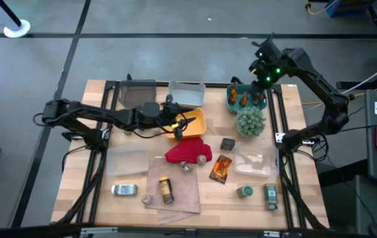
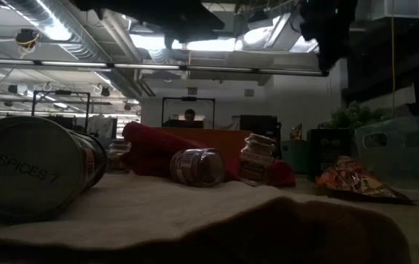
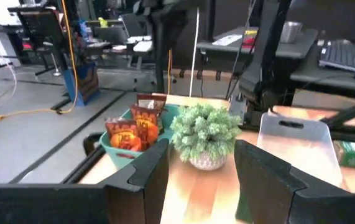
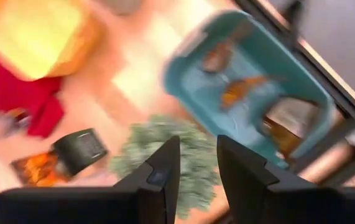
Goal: Sort spices by type
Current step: Put the black seasoning can into the gray bin
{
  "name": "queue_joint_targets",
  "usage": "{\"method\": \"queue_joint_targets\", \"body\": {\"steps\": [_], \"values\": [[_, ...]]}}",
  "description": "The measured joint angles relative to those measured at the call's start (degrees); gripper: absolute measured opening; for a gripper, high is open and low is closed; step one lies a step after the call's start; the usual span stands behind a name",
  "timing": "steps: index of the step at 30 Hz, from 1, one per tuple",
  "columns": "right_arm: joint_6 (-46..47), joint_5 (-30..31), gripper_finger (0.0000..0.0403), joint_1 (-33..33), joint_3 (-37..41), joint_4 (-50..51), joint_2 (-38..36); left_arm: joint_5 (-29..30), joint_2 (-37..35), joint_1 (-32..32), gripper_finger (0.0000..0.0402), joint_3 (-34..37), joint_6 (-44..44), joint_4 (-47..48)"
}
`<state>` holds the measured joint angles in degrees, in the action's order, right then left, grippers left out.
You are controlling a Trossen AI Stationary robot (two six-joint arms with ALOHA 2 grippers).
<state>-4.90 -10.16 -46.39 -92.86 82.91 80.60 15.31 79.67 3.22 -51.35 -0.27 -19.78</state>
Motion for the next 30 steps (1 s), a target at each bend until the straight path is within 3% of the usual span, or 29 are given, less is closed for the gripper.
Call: {"method": "queue_joint_targets", "body": {"steps": [6,16,22,30], "values": [[0.1,-3.3,0.0106,14.6,0.0,-1.9,-2.6,0.0,-4.2,0.0,0.0166,0.0,1.0,8.6],[-0.1,-2.9,0.0106,36.6,3.2,-9.1,-2.3,-0.1,-4.2,-0.2,0.0166,0.0,4.8,14.9],[-0.1,-2.8,0.0106,46.4,7.6,-11.8,-2.1,-0.1,-4.2,-0.5,0.0166,0.0,5.0,15.3],[-0.1,-2.3,0.0106,55.2,17.9,-25.2,-2.1,-0.1,-4.2,-1.8,0.0166,0.0,4.9,15.2]]}}
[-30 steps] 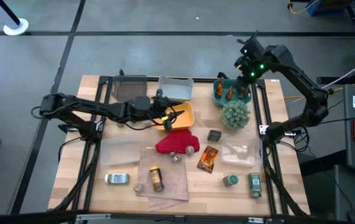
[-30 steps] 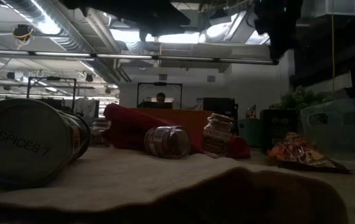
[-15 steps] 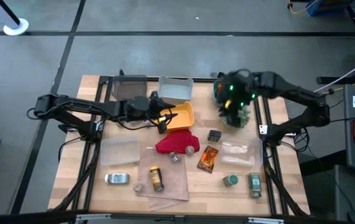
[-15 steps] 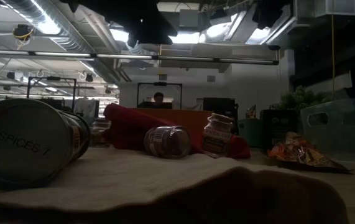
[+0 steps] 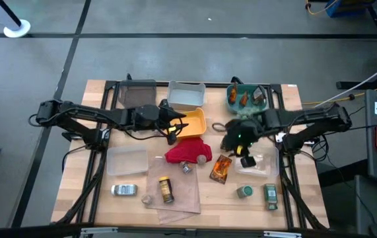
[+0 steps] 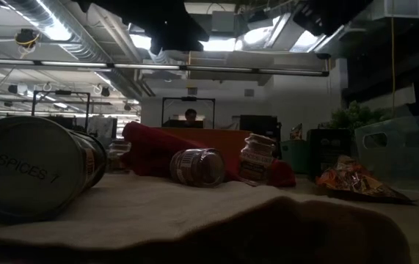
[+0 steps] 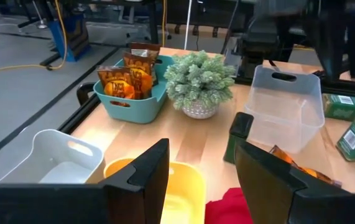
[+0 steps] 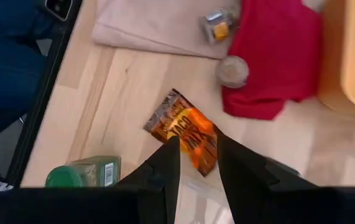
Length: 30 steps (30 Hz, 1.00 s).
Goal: Sort spices by type
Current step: Put the black seasoning can into the gray bin
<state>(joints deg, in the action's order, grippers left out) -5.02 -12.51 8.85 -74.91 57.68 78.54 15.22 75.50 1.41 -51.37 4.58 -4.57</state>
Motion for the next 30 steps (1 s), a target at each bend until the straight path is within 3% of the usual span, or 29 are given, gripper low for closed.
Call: {"method": "queue_joint_targets", "body": {"steps": [7,14,24,30], "values": [[0.0,0.1,0.0106,1.8,6.8,-10.9,1.1,0.0,0.0,-1.2,0.0166,0.0,0.0,-0.4],[-1.1,0.3,0.0111,1.7,7.2,-12.5,6.2,0.0,0.0,-1.9,0.0166,0.0,0.2,-0.4],[-9.3,0.6,0.022,1.7,7.2,-11.8,13.7,0.0,0.0,-2.0,0.0166,0.0,1.4,-0.4],[-8.5,13.4,0.026,1.6,7.2,-7.7,14.2,0.0,0.0,-2.0,0.0166,0.0,1.4,-0.3]]}}
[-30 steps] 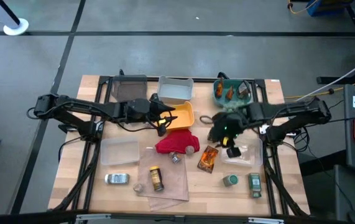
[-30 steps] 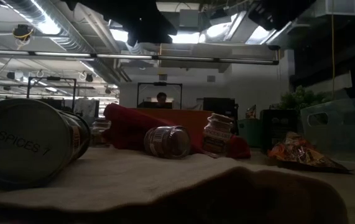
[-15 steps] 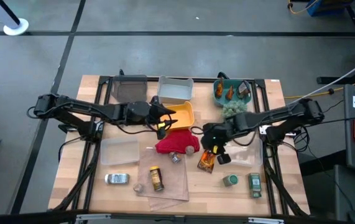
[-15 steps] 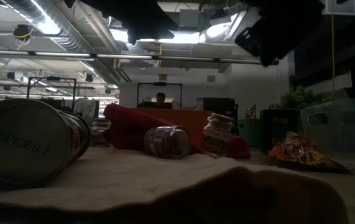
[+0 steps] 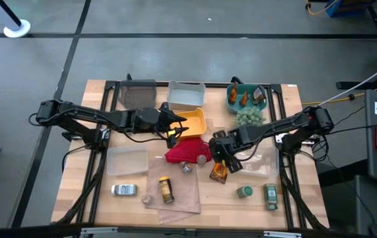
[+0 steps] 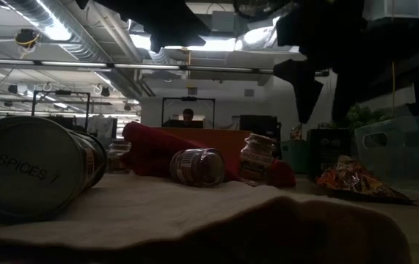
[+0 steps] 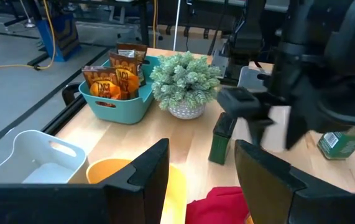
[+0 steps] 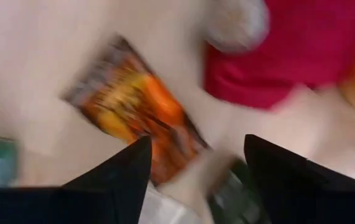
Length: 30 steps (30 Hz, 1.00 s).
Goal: Sort spices by type
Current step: Put the black seasoning can into the gray bin
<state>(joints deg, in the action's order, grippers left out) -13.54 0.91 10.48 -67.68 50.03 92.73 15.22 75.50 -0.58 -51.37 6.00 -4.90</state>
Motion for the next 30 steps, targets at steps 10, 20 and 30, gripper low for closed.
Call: {"method": "queue_joint_targets", "body": {"steps": [10,20,30], "values": [[13.4,7.9,0.0265,-2.1,0.0,7.0,0.0,0.0,0.0,0.0,0.0166,0.0,0.0,0.0],[18.0,5.3,0.0264,-8.2,0.0,8.6,0.0,0.0,0.0,0.0,0.0166,0.0,0.0,0.0],[19.7,2.4,0.0264,-9.9,0.0,8.6,2.1,0.0,0.0,0.0,0.0166,0.0,0.0,0.1]]}}
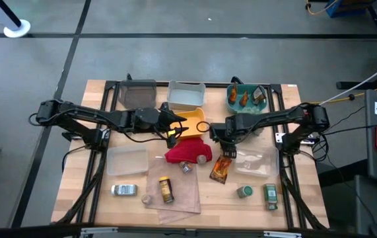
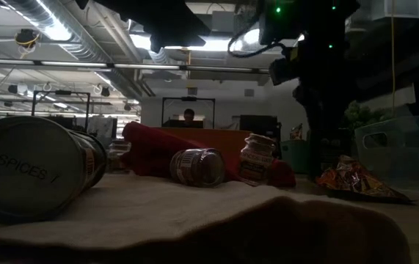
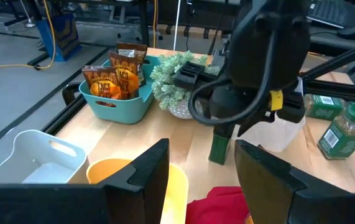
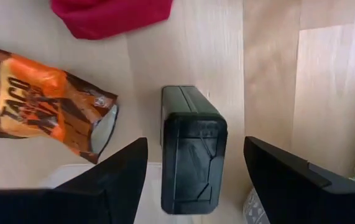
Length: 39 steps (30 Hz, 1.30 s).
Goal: Sort spices by type
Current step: Put the black seasoning can into the gray bin
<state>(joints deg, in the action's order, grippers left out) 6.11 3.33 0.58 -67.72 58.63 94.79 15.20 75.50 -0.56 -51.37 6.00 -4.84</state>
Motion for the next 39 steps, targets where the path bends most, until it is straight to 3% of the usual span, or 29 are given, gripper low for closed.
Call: {"method": "queue_joint_targets", "body": {"steps": [9,17,23,39], "values": [[-0.3,0.1,0.0248,0.0,0.0,0.0,4.8,0.0,0.0,0.0,0.0166,0.0,0.0,1.9],[-0.5,0.1,0.0123,0.1,0.0,0.1,4.9,0.0,0.0,-0.2,0.0166,0.0,3.1,2.1],[-0.6,0.1,0.0123,0.0,-2.9,3.2,4.9,0.0,0.0,-0.2,0.0166,0.0,2.8,2.1],[-8.6,1.5,0.0126,0.0,-22.6,9.4,4.9,0.5,-2.6,-0.2,0.0166,0.0,2.4,2.9]]}}
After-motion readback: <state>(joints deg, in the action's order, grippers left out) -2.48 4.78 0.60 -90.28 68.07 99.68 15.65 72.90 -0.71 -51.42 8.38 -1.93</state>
